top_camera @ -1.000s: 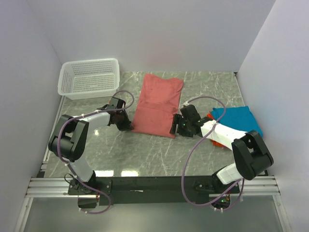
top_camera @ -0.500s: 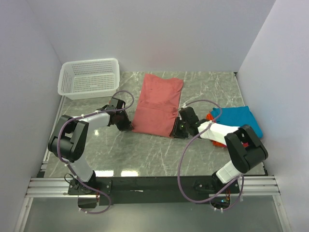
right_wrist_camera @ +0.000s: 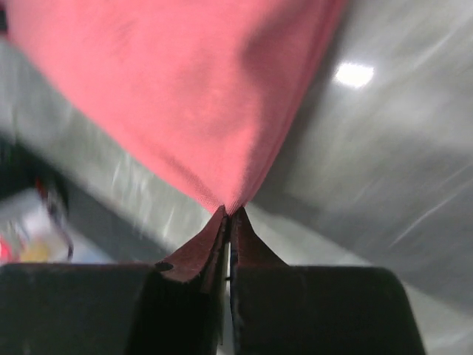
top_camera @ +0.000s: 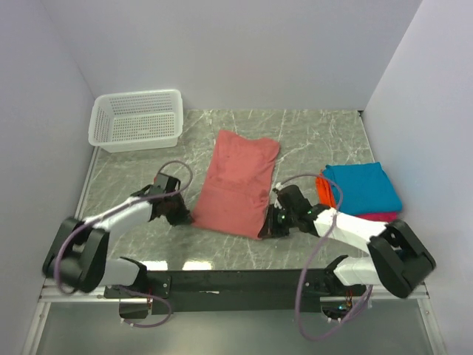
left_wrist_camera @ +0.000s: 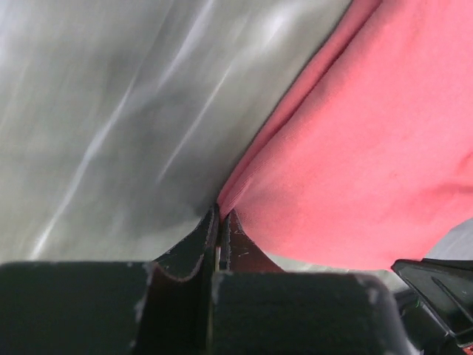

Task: Fold and stack the t-shirts
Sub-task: Fold the tshirt

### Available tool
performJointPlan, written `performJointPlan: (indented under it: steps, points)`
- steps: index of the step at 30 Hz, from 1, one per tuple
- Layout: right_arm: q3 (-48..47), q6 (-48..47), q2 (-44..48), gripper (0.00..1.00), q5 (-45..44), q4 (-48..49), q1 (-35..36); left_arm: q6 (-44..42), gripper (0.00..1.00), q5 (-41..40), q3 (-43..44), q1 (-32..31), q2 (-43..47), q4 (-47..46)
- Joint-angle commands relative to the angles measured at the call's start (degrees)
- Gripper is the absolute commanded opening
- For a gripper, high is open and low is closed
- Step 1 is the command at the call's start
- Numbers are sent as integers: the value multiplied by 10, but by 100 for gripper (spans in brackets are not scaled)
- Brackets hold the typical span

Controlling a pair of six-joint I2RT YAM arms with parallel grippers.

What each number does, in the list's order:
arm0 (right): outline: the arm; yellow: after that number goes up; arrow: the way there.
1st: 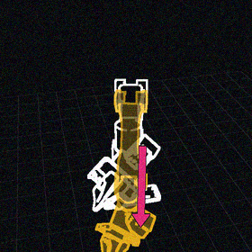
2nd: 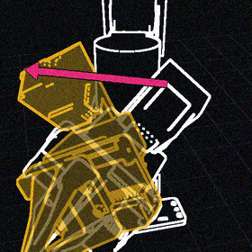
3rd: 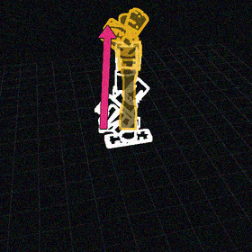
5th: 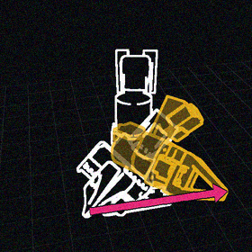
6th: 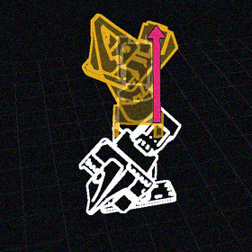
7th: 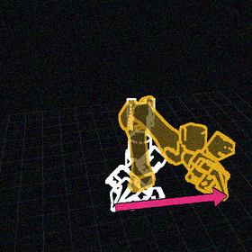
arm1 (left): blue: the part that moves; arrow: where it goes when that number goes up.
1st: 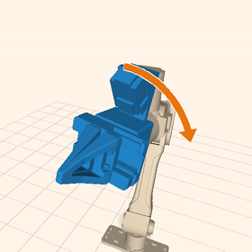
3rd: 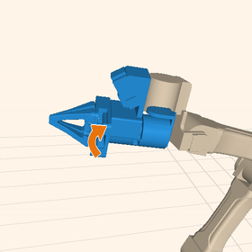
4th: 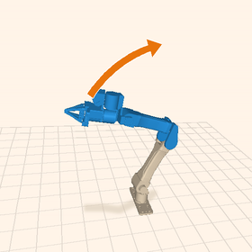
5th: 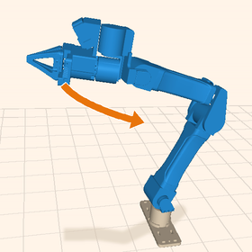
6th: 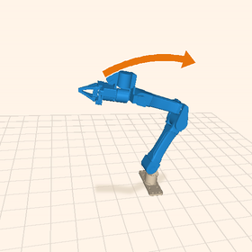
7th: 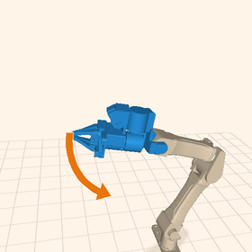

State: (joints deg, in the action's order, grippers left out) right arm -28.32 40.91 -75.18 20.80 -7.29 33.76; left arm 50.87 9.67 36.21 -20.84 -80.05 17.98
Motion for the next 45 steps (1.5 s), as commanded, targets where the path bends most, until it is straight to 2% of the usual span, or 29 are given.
performJointPlan:
  steps: [1,6,10,14,19,23,25,28,34,37,39,45]
  points:
    - [9,10,75,3,45,-78,34,17,1,4,-39,-5,104,73]
    - [-37,-12,151,0,14,-166,24,15,1,-4,2,-10,218,142]
    - [-106,-41,151,0,-4,-225,-7,-9,1,-26,88,-10,218,161]
    - [-168,-78,130,0,8,-250,-65,-24,1,-71,197,-10,143,172]
    - [-256,-127,80,0,48,-285,-110,-36,1,-95,296,-10,77,143]
    - [-317,-168,36,0,45,-335,-141,-49,1,-123,370,-9,13,150]
    - [-336,-175,23,0,79,-338,-163,-52,1,-137,411,-7,-11,164]
    - [-351,-181,-6,0,114,-335,-191,-47,1,-153,442,-3,-48,151]
    - [-394,-195,-66,0,123,-331,-228,-56,1,-149,490,2,-91,122]
    - [-404,-182,-91,0,118,-297,-234,-62,1,-153,520,7,-131,118]
    - [-418,-179,-120,0,151,-282,-244,-71,1,-150,546,12,-162,110]
    - [-495,-188,-217,0,157,-286,-269,-82,1,-134,619,31,-255,102]
